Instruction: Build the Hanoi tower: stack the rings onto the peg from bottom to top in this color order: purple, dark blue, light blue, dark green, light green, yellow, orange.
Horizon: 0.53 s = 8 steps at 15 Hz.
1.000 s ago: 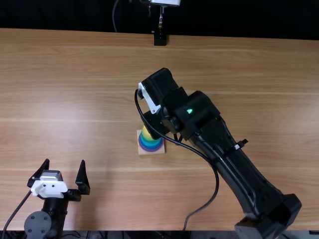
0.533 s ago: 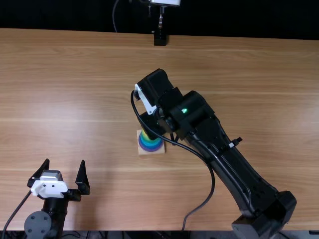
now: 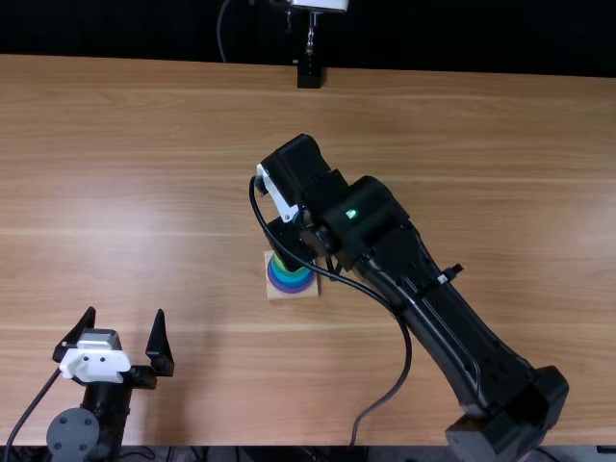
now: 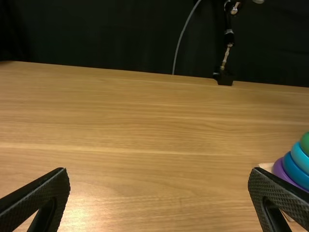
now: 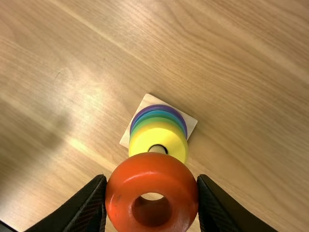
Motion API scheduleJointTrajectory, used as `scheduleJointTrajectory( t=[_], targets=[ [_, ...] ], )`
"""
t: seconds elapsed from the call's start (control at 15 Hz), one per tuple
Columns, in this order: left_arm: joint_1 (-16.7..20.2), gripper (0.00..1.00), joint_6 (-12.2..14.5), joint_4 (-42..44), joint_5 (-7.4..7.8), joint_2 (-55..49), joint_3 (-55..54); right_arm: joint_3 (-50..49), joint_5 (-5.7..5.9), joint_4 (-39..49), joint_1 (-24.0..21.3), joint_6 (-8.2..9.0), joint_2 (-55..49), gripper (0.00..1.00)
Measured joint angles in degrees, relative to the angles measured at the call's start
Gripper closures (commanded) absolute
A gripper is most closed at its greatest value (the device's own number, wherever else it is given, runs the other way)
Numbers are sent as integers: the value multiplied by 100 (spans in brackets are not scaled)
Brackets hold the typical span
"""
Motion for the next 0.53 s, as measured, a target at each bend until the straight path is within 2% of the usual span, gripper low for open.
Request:
scheduleJointTrajectory(
  t=[0.27, 0.33, 0.4, 0.53],
  targets=[
    [-2, 0, 2, 0, 0, 0, -2, 0, 7, 0, 0, 4, 245, 100],
    [0, 0, 4, 2, 0, 0, 0, 0, 2, 2, 0, 7, 249, 55],
    [0, 0, 4, 0, 0, 0, 0, 0, 11, 0, 0, 9, 249, 0],
    [0, 0, 0, 2, 0, 0, -2, 0, 26, -7, 0, 4, 249, 0]
  ],
)
